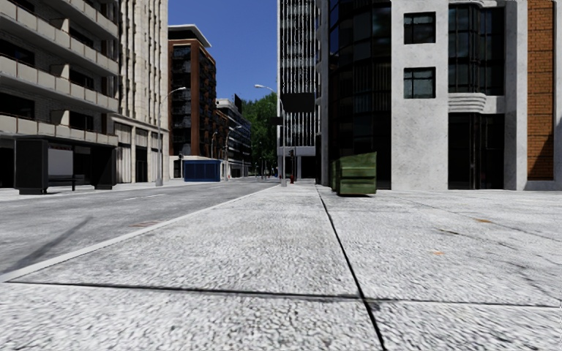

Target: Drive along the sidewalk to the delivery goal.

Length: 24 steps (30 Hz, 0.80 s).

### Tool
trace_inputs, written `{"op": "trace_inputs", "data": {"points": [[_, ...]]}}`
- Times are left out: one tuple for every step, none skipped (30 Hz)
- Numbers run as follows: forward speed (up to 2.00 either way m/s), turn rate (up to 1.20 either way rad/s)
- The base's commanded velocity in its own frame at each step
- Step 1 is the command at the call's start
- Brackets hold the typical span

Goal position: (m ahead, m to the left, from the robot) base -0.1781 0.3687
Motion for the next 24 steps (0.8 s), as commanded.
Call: {"op": "trace_inputs", "data": {"points": [[0.00,0.00],[0.00,0.00],[0.00,0.00],[0.00,0.00],[0.00,0.00],[0.00,0.00],[0.00,0.00],[0.00,0.00],[0.00,0.00],[0.00,0.00],[0.00,0.00],[0.00,0.00],[0.00,0.00],[0.00,0.00],[0.00,0.00],[0.00,0.00],[0.00,0.00],[0.00,0.00],[0.00,0.00],[0.00,0.00],[0.00,0.00],[0.00,0.00],[0.00,0.00],[0.00,0.00]]}}
